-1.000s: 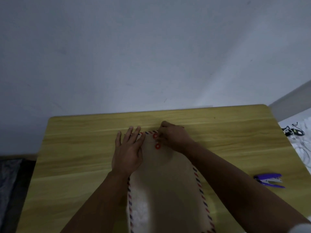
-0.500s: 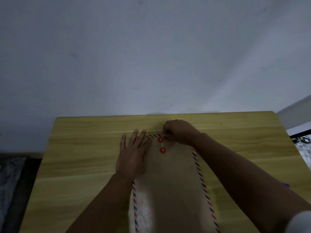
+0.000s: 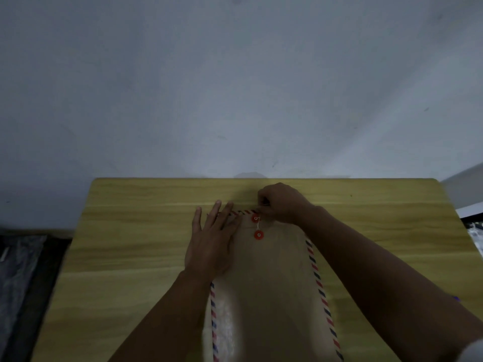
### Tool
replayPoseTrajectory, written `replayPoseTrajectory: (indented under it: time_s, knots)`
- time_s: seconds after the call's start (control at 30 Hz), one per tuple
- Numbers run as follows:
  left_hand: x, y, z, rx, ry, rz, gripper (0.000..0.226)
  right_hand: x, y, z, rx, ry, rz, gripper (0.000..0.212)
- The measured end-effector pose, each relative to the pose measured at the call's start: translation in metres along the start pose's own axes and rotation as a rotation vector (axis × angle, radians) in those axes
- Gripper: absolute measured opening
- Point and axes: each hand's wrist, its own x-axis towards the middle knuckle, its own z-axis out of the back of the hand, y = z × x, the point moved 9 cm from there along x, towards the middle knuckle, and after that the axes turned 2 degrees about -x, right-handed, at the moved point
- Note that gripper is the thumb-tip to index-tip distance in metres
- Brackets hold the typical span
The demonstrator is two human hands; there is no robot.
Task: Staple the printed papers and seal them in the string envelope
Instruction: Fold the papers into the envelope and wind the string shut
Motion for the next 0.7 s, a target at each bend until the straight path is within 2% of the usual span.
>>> replayPoseTrajectory:
  time_s: [0.2,0.33,0.6,0.7]
  knots:
    - [0.0,-0.001,0.0,-0.006,0.014,0.01,0.062,-0.009,-0.023,-0.005,0.06,0.019,-0.089,0.017]
    - [0.0,0.0,0.001,-0.017,0.02,0.012,0.06,0.004,-0.006,-0.002,0.091,-0.005,-0.059,0.013]
    - [0.001,0.003,-0.005,-0.012,0.032,0.041,0.063,0.007,0.038,-0.009,-0.082,-0.079,0.022,0.025]
    - [0.001,0.002,-0.005,-0.009,0.022,0.034,0.062,-0.011,0.046,-0.017,-0.075,-0.121,0.092,0.029]
